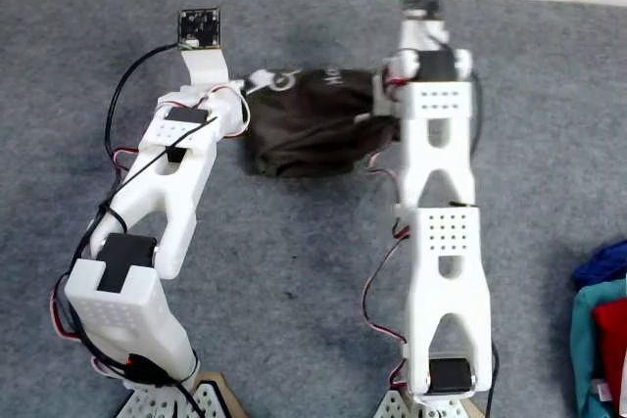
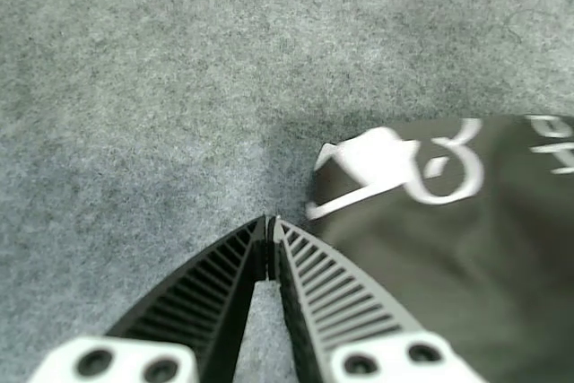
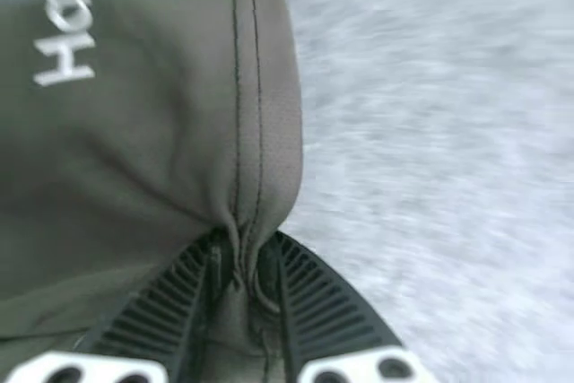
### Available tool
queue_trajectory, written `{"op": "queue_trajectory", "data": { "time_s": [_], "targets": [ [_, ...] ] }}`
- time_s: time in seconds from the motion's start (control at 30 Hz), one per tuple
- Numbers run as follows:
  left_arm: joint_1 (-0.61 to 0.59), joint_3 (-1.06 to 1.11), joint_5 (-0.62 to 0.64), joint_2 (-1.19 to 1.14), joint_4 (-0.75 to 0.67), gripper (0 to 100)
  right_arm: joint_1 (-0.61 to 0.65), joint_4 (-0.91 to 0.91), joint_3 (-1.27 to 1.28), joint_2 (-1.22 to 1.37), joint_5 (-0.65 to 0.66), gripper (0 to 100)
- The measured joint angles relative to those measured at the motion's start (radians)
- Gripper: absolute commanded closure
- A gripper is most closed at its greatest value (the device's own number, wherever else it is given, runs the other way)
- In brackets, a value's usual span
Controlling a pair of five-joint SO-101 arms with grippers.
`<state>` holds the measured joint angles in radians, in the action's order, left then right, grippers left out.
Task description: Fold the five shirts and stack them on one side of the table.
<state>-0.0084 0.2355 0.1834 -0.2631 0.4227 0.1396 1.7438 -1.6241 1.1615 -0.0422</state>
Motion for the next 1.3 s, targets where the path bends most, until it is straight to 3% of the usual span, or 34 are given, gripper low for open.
{"op": "queue_trajectory", "data": {
  "time_s": [0.27, 0.9, 0.97, 1.13, 1.3],
  "targets": [
    [0.0, 0.0, 0.0, 0.0, 0.0, 96, -0.092, 0.006, -0.015, 0.002, -0.028, 99.1],
    [0.0, 0.0, 0.0, 0.0, 0.0, 97, 0.173, 0.005, -0.021, 0.164, -0.014, 98.6],
    [0.011, 0.0, 0.0, 0.0, 0.0, 97, 0.16, 0.005, -0.021, 0.164, -0.014, 93.2],
    [0.1, 0.0, 0.0, 0.0, 0.0, 97, 0.044, 0.008, -0.021, 0.164, -0.011, 68.7],
    [0.16, -0.025, -0.002, 0.0, 0.0, 97, -0.041, 0.008, -0.021, 0.164, -0.011, 70.8]
  ]
}}
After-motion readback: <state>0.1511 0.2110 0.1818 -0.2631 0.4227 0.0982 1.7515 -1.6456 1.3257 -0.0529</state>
